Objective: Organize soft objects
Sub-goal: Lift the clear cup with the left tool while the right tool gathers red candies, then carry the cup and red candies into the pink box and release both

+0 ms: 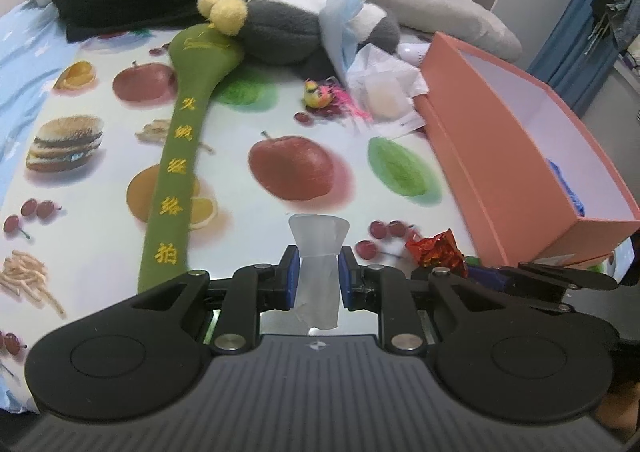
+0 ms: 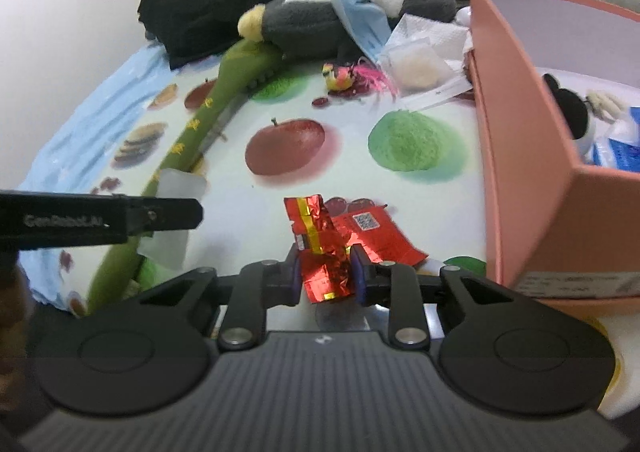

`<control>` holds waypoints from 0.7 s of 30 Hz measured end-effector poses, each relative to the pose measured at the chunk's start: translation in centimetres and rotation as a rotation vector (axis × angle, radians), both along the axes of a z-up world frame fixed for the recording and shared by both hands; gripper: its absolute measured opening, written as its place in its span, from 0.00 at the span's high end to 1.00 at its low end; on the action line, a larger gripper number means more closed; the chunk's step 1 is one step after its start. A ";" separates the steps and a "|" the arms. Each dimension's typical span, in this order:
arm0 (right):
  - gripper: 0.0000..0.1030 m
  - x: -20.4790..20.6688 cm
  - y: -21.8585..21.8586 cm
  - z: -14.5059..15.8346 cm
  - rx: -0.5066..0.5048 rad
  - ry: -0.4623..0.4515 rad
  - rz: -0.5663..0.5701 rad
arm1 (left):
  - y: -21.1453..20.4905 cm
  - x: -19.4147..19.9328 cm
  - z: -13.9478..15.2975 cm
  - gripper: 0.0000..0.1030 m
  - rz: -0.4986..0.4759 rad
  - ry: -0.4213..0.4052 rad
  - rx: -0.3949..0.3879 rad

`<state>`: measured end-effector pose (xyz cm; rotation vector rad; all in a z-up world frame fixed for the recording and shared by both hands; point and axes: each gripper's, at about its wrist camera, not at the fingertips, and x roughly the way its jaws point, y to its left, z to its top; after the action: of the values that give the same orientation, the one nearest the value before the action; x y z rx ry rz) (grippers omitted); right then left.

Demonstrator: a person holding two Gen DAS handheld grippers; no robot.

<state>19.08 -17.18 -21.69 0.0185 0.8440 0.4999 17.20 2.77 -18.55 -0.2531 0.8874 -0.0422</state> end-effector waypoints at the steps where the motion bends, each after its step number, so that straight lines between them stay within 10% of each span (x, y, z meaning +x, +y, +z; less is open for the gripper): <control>1: 0.75 -0.1 -0.2 0.4 0.001 -0.004 -0.005 | -0.3 0.0 0.3 0.76 -0.003 -0.005 0.003; 21: 0.75 -1.1 -5.2 11.8 0.087 -0.148 -0.125 | -5.3 3.0 9.7 0.76 -0.127 -0.092 -0.032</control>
<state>17.99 -22.36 -9.84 0.1120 0.6718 0.4150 20.23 -2.55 -8.84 -0.2230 0.8106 -0.1843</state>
